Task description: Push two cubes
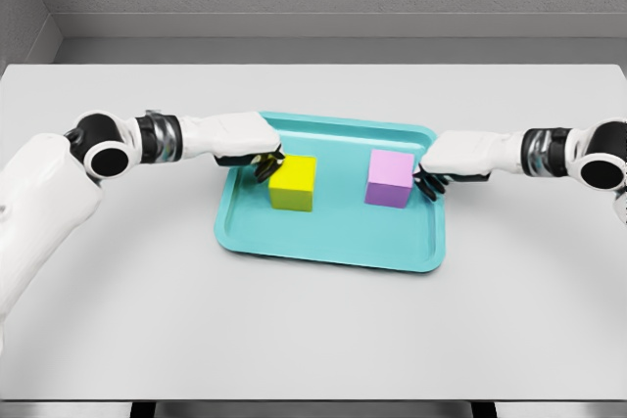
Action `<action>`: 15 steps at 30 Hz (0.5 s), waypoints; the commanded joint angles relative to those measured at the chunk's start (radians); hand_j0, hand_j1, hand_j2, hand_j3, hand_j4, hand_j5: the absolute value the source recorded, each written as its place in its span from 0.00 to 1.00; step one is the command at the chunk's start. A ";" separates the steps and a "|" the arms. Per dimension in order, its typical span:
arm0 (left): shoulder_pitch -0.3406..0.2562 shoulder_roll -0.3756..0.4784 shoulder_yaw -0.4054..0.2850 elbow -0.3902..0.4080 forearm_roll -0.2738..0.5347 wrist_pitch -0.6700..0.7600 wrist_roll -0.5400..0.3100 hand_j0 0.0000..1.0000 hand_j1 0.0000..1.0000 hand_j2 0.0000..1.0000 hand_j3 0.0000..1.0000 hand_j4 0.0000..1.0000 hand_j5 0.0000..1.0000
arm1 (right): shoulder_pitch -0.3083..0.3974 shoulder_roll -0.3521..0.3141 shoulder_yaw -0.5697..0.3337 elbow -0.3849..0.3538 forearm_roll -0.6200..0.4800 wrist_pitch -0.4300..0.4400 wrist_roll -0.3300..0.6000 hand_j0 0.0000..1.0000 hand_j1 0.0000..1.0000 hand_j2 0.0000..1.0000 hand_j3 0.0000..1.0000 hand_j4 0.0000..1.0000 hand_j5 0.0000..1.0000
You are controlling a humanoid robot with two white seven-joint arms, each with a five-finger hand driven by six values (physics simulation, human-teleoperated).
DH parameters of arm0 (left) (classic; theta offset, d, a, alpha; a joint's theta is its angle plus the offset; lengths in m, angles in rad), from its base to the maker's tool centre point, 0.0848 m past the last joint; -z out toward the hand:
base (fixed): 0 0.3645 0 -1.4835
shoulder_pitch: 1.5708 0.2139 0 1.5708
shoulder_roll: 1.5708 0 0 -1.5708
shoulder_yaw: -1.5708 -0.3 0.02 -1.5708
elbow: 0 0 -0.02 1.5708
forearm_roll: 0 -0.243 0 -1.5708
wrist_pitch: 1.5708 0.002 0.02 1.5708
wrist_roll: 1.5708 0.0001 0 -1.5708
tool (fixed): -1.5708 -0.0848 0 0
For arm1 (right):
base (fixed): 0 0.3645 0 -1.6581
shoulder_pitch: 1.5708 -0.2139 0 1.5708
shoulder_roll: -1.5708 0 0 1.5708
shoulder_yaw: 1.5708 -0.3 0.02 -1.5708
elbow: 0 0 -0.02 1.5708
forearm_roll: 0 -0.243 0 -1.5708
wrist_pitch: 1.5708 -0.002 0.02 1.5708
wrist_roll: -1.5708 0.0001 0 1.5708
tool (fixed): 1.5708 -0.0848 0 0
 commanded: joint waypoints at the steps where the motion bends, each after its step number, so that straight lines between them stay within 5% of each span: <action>1: -0.002 -0.009 0.000 0.001 0.002 0.000 0.000 0.21 0.21 0.21 0.21 0.21 0.21 | 0.000 0.017 0.017 0.007 0.013 -0.009 -0.001 0.22 0.22 0.22 0.22 0.22 0.22; 9: -0.020 -0.028 0.001 0.033 0.002 0.000 0.000 0.21 0.21 0.21 0.21 0.21 0.21 | -0.020 0.033 0.042 -0.049 0.021 -0.009 -0.001 0.22 0.22 0.22 0.22 0.22 0.22; 15: -0.032 0.009 0.012 0.021 0.052 0.000 0.000 0.23 0.23 0.23 0.23 0.23 0.23 | -0.032 0.024 0.030 -0.011 0.021 -0.009 -0.001 0.25 0.25 0.25 0.25 0.25 0.25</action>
